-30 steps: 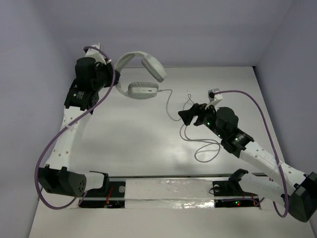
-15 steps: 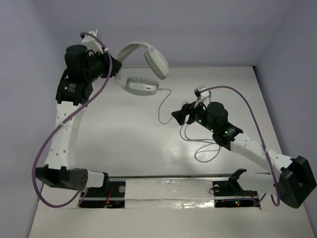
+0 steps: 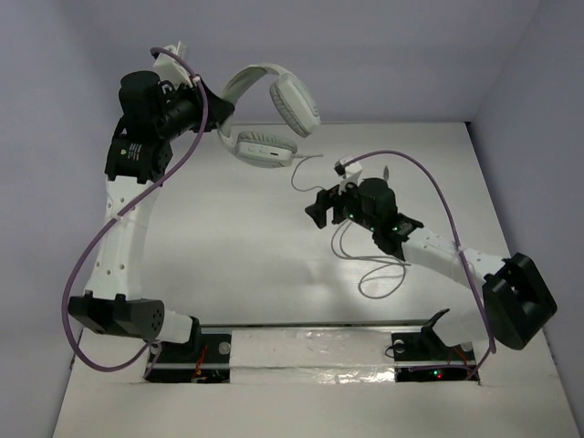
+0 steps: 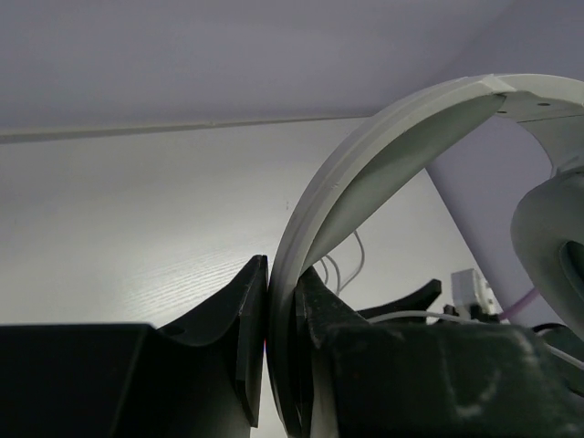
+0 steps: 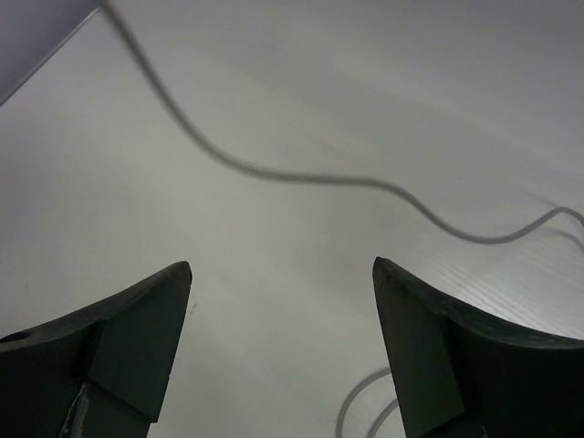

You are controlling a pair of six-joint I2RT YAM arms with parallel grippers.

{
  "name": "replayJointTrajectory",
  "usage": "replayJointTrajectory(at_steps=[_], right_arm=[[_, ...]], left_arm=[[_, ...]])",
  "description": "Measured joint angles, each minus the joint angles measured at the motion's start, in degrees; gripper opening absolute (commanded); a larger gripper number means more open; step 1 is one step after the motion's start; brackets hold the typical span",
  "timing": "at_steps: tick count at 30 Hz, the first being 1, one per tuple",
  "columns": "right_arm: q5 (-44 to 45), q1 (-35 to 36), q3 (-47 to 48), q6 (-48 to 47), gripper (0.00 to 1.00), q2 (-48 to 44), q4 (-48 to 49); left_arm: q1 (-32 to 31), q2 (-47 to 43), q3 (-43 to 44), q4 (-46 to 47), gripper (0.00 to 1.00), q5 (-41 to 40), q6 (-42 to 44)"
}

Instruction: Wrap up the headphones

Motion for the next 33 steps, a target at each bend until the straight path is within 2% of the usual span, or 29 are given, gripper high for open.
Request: replayJointTrajectory(at_steps=[9,15,18,22,25,30,33], right_arm=[[9.2,-0.4,6.4,-3.6,0.86,14.5,4.5],[8.8,-4.3,6.5,-2.0,0.79,22.0,11.1],[8.6,-5.4,6.5,-1.5,0.71,23.4,13.5],[5.4,-6.1,6.6,0.5,0.61,25.4,16.6],[2.1,-6.1,6.6,2.7,0.54,27.2,18.9],[-3.2,-6.1,6.6,6.5,0.56,30.0,23.2],[-6.6,-6.1,6.6,8.5,0.49,31.0,25.7]], left_arm=[[0.0,0.0,0.3,0.4,0.0,3.3,-1.6],[0.6,0.0,2.4,1.2,0.0,7.2,-3.7],[0.8,0.0,3.6,1.7,0.0,8.3,-4.6],[2.2,-0.4,3.9,3.4,0.0,10.6,-6.4],[4.9,-1.8,0.5,9.7,0.0,14.3,-11.5],[7.6,-2.4,-2.4,16.1,0.0,17.3,-18.2],[7.6,-2.5,-2.4,18.3,0.0,17.7,-20.3]])
